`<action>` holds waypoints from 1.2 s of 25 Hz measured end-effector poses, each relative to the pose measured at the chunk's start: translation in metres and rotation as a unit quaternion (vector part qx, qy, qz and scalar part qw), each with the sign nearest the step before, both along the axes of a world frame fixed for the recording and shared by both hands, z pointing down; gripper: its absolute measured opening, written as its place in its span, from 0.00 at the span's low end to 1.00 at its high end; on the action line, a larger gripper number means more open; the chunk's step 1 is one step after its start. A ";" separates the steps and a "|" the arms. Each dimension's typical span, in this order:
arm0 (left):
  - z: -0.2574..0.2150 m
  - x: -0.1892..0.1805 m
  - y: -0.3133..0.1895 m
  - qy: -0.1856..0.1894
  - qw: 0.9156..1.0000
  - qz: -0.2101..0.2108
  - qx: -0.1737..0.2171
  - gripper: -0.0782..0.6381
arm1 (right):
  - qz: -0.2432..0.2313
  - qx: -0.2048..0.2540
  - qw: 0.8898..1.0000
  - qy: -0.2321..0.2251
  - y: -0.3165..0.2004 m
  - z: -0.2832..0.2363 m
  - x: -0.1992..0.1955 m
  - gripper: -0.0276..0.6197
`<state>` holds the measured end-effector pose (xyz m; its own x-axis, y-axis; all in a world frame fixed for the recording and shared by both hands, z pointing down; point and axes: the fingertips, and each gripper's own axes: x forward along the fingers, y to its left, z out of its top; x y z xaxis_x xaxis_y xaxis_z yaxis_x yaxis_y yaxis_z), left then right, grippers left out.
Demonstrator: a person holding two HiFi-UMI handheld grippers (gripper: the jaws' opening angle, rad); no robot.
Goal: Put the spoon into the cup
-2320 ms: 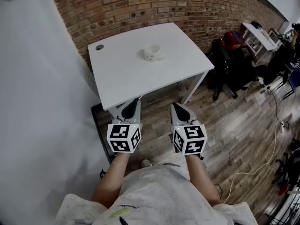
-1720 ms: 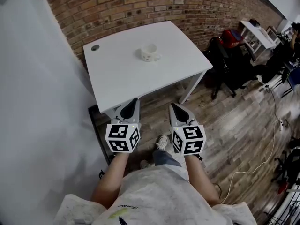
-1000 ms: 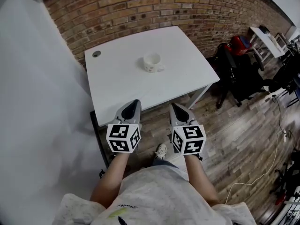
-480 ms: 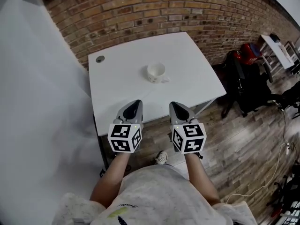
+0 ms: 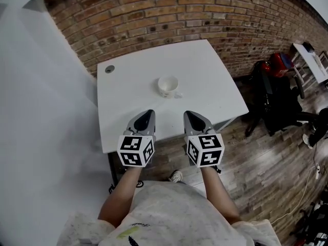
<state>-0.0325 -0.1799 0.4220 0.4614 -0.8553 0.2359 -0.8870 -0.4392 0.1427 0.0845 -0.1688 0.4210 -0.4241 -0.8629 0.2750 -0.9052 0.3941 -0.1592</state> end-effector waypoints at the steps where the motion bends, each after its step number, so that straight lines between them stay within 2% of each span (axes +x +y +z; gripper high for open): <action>1: -0.001 0.003 -0.002 -0.002 1.000 -0.001 0.001 0.11 | -0.002 0.001 1.000 -0.002 -0.003 -0.001 0.003 0.06; 17: 0.006 0.010 -0.052 -0.010 1.000 -0.007 0.000 0.12 | -0.012 0.004 1.000 -0.008 -0.055 0.005 0.006 0.06; 30: 0.038 0.010 -0.122 -0.014 0.999 0.019 -0.040 0.12 | 0.001 -0.018 1.000 0.003 -0.122 0.017 0.000 0.06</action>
